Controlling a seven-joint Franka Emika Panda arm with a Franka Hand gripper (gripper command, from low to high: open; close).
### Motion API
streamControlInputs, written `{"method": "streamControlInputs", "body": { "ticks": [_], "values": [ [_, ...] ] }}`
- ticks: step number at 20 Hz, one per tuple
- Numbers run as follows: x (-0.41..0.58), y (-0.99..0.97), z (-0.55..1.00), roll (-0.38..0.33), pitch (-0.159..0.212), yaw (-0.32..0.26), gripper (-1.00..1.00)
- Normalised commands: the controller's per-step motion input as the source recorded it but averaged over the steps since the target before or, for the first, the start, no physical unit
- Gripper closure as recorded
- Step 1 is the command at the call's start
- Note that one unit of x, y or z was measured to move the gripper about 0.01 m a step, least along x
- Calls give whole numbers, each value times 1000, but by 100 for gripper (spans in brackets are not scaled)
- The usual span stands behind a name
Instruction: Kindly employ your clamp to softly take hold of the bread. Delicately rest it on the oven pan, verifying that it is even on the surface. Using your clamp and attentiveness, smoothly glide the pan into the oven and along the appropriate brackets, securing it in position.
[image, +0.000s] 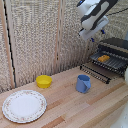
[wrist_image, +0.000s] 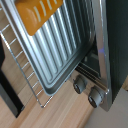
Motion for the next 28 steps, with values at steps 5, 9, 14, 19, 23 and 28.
{"method": "streamControlInputs", "body": {
  "ticks": [5,9,14,19,23,28],
  "values": [
    [-17,210,26,-338,163,114,-100],
    [-213,10,-65,-355,190,175,-100],
    [-180,0,-120,-310,185,219,-100],
    [-17,-1,-277,-223,146,290,-100],
    [0,-34,-396,-160,84,342,-100],
    [-16,-31,-323,-208,72,294,-100]
  ]
}}
